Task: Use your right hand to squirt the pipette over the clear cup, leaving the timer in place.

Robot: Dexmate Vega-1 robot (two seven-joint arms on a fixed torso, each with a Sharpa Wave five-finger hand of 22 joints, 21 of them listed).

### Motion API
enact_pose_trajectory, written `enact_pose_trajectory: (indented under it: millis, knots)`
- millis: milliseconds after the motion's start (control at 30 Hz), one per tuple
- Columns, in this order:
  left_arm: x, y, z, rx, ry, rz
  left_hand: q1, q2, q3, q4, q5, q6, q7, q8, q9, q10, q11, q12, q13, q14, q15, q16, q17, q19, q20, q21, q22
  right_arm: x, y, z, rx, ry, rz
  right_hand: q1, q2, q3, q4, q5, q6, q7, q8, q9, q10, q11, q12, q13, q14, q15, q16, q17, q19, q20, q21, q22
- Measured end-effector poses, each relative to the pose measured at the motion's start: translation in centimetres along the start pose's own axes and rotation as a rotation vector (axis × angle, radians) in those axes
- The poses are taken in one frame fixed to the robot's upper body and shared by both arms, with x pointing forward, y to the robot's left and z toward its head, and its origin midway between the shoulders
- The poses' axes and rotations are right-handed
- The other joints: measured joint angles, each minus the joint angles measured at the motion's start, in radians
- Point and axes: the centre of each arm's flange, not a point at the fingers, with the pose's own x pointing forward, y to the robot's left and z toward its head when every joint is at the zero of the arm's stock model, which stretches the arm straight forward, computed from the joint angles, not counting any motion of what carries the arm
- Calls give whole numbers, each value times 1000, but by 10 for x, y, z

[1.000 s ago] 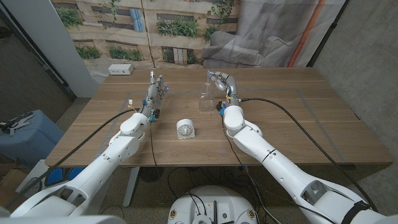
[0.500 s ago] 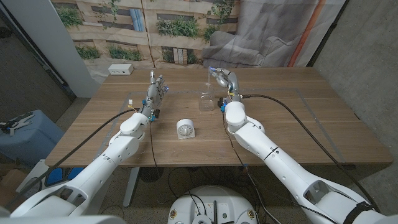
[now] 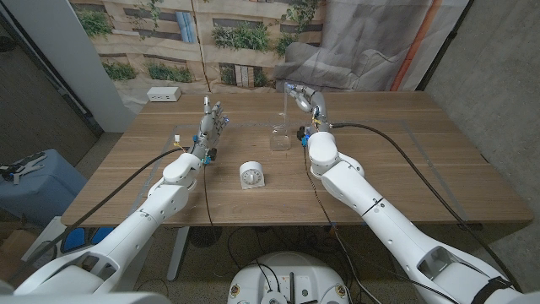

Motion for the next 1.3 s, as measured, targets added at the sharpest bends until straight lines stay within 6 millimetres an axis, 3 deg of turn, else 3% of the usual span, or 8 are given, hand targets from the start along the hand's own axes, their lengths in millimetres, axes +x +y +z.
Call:
enact_pose_trajectory:
  millis: [700, 1300]
  knots:
    - [0, 0, 0, 0, 0, 0, 0, 0, 0, 0, 0, 0, 0, 0, 0, 0, 0, 0, 0, 0, 0, 0, 0, 0, 0, 0, 0, -1, -18, 28, 73, -17, -29, 0, 0, 0, 0, 0, 4, 4, 0, 0, 6, 6, 0, 0, 0, 0, 0, 0, 7, 7, 0, 0]
    - [0, 0, 0, 0, -1, 0, 0, 0, 0, 0, 0, 0, 0, 0, 0, 0, 0, 0, 0, 0, 0, 0, 0, 0, 0, 0, 0, 3, -42, 33, 83, -25, -96, 0, 0, 0, 0, 0, 8, 0, 0, 0, 6, 5, 0, 0, 0, 0, 0, 0, 7, 7, 0, 0]
